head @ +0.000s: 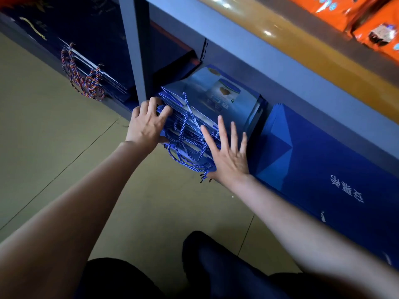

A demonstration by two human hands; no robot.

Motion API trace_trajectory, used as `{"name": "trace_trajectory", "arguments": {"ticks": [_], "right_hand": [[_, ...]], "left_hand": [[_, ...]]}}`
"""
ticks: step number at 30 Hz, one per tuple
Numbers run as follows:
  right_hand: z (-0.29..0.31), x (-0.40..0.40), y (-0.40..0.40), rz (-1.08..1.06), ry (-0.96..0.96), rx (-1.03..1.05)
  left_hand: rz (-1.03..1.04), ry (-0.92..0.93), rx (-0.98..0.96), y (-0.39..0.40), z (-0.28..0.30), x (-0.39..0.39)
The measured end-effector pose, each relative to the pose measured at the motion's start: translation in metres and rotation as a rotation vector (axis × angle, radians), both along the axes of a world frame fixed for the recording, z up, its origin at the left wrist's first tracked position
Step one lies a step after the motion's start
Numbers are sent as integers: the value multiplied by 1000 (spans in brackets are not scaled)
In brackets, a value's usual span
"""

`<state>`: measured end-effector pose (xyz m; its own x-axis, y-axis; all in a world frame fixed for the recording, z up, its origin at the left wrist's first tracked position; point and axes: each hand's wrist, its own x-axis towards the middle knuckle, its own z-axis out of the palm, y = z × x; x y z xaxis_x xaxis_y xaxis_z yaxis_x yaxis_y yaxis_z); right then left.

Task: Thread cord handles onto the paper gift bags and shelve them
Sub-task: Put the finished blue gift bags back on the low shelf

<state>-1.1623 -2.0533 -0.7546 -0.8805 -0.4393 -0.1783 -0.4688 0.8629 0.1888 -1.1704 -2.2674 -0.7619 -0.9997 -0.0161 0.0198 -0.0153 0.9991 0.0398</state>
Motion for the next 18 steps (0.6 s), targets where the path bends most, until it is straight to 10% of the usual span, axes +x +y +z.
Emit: {"name": "trace_trajectory", "arguments": {"ticks": [11, 18], "right_hand": [[-2, -6, 8, 50, 221, -99], [6, -8, 2, -2, 132, -256]], "left_hand": [[-41, 162, 82, 14, 4, 11], [-151, -125, -182, 23, 26, -27]]}}
